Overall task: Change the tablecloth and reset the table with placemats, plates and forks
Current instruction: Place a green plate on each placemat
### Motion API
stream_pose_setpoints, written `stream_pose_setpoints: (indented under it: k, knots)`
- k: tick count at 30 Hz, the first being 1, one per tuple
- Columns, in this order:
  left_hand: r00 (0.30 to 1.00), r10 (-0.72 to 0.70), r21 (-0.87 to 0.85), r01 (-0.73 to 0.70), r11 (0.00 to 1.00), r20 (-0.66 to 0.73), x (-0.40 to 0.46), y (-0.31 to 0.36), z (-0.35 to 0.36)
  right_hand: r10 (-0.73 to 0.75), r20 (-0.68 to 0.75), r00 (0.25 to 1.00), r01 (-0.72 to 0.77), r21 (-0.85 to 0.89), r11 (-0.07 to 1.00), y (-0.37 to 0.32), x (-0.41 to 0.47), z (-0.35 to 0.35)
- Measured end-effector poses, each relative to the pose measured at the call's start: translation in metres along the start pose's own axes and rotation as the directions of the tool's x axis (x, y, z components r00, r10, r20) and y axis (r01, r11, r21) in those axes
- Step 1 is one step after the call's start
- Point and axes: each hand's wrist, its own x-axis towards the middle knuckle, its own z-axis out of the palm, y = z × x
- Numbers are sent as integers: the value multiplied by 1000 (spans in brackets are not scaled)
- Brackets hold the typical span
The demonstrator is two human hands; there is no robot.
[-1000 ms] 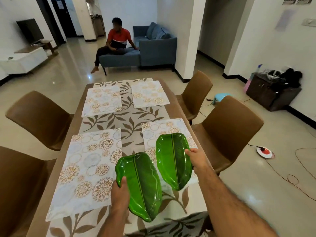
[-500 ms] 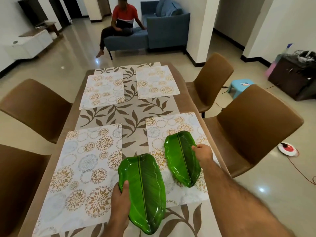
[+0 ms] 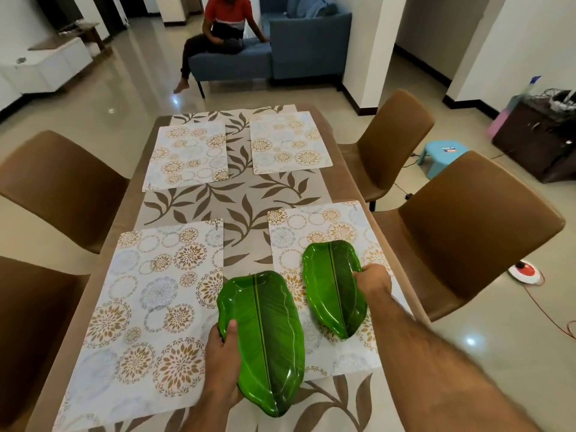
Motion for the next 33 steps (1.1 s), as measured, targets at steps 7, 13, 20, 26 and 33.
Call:
stream_pose_setpoints:
  k: [7,13,20,26,33]
  knots:
    - [1000,9,-14,-9,1000,25,-16,21,8,-97,-138,986,79,-129,988,-4,-23,-7]
    - [1000,9,-3,-9,1000,-7,-25,31,-2,-348,269,898,293,224,930,-37,-97,6]
    - [998,64,53,-62,997,-27,-28,39,-52,-268,577,771,30,389,921,-51,-179,64]
    - [991,78,48,-73,996,-108,-23,44,-113,-271,346,898,180,272,945,-80,-230,109]
    - [976,12,-2,-12,1000,-217,-15,39,-174,-194,417,888,59,316,947,-116,-255,151]
